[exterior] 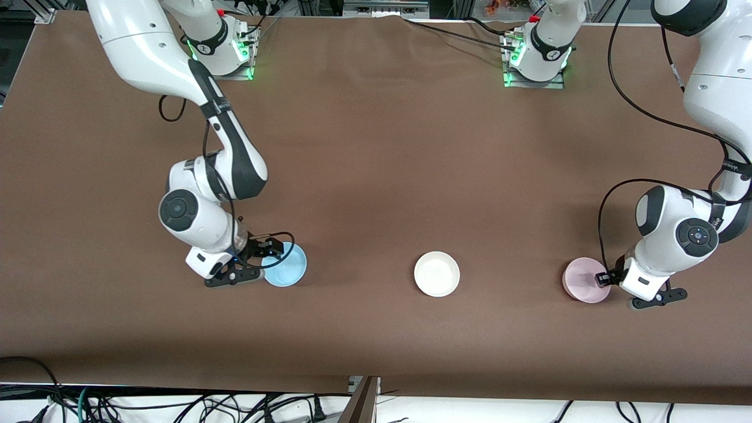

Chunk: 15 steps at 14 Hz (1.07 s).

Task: Stack pink and blue bowls on white bowl
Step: 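Grasp the blue bowl with the right gripper while the left gripper grasps the pink bowl, then lift the pink bowl with the left gripper and move it onto the white bowl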

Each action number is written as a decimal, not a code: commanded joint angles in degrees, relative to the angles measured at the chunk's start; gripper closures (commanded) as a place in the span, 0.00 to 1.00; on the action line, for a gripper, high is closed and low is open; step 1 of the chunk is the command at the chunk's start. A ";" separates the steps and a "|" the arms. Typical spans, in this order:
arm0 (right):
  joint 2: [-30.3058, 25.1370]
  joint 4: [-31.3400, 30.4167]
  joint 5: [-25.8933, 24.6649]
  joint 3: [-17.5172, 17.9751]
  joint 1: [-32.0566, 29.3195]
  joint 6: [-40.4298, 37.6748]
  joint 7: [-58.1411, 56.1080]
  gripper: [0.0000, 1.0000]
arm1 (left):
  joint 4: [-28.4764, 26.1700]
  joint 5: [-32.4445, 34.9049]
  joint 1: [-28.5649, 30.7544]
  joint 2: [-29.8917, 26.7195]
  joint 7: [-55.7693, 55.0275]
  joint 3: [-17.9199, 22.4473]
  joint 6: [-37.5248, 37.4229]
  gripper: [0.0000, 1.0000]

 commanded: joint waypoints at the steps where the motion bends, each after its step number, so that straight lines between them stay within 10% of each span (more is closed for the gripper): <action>1: 2.96 3.13 0.42 0.03 -0.25 0.02 -1.23 0.00 | 0.66 1.36 -0.25 1.35 0.67 -0.08 0.42 1.00; 10: 5.33 4.18 0.51 -0.23 -0.96 -0.16 -1.41 0.19 | 1.10 -1.18 -2.18 0.22 -6.26 -2.71 -2.81 1.00; 15: 5.34 4.18 0.60 -0.23 -0.96 -0.33 -1.50 0.40 | 8.65 -3.56 -12.89 0.39 -20.40 -3.51 -11.79 1.00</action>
